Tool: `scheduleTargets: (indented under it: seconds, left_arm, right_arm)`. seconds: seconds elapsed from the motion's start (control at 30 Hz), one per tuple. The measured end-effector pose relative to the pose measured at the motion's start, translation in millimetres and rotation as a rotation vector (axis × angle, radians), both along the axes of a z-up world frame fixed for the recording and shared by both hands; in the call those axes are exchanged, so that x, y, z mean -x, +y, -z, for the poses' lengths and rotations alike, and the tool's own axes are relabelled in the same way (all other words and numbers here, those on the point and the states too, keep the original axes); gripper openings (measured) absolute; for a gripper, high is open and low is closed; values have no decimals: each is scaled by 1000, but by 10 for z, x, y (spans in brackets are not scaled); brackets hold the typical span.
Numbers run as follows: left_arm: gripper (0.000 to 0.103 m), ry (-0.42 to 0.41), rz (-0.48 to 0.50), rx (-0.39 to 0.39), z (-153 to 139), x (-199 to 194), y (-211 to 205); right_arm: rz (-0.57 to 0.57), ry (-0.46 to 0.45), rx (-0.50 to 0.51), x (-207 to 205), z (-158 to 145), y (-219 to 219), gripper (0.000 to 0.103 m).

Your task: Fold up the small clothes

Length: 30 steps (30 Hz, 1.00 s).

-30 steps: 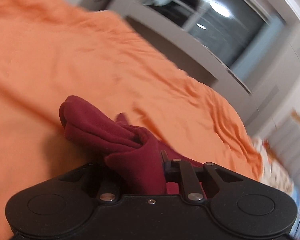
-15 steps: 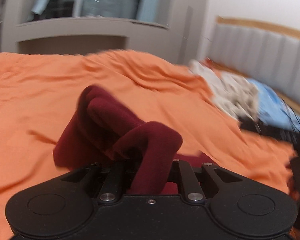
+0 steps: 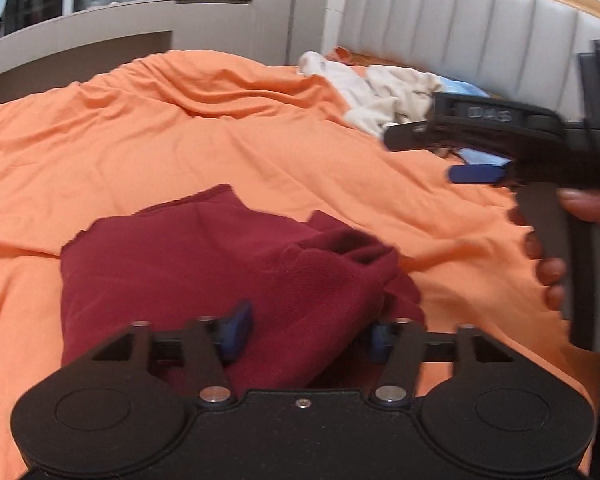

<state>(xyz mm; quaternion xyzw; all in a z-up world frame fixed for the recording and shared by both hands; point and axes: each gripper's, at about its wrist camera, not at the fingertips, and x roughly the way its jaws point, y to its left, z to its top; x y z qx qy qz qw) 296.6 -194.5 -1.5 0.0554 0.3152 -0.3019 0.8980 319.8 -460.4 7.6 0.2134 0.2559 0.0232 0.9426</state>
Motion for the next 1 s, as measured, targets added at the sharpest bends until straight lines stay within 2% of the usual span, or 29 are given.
scheduleTargets:
  seconds: [0.03,0.13,0.3,0.33,0.43,0.57,0.67,0.73,0.77,0.83,0.87,0.93,1.0]
  left_arm:
    - [77,-5,18,3,-14,28,7]
    - [89,-41,61,-8,-35,139,48]
    - [95,-142,83,-45,-7,312,77]
    - [95,-165,79,-41,2,348,93]
    - [95,-204,72,-57,22,432,106]
    - [93,-273,67,-87,-17,515,121]
    - [78,-275,90,-77,-33,528,132]
    - [59,-265,99,-68,-36,520,136]
    - [55,-261,104,-65,-35,513,133]
    - [42,-253,117,-53,-38,506,127]
    - [38,-252,121,-49,-34,503,124]
    - [24,-253,127,-49,-20,499,106]
    - [18,-269,123,-42,-12,515,101]
  right_arm:
    - [-1,10,-1,-14,20,8,103]
    - [-25,42,-14,-90,98,46,103]
    - [-130,86,-141,-300,310,91,103]
    - [-141,96,-158,-337,353,112,100]
    - [-163,118,-186,-382,430,178,82]
    - [-175,124,-181,-384,453,236,64]
    - [-176,144,-200,-396,506,242,54]
    - [-185,153,-228,-404,535,236,36]
    - [-188,154,-242,-402,546,236,24]
    - [-193,148,-260,-398,544,244,15]
    - [-191,138,-257,-387,526,252,11]
    - [-184,107,-245,-356,472,264,8]
    - [-179,69,-239,-317,395,264,8]
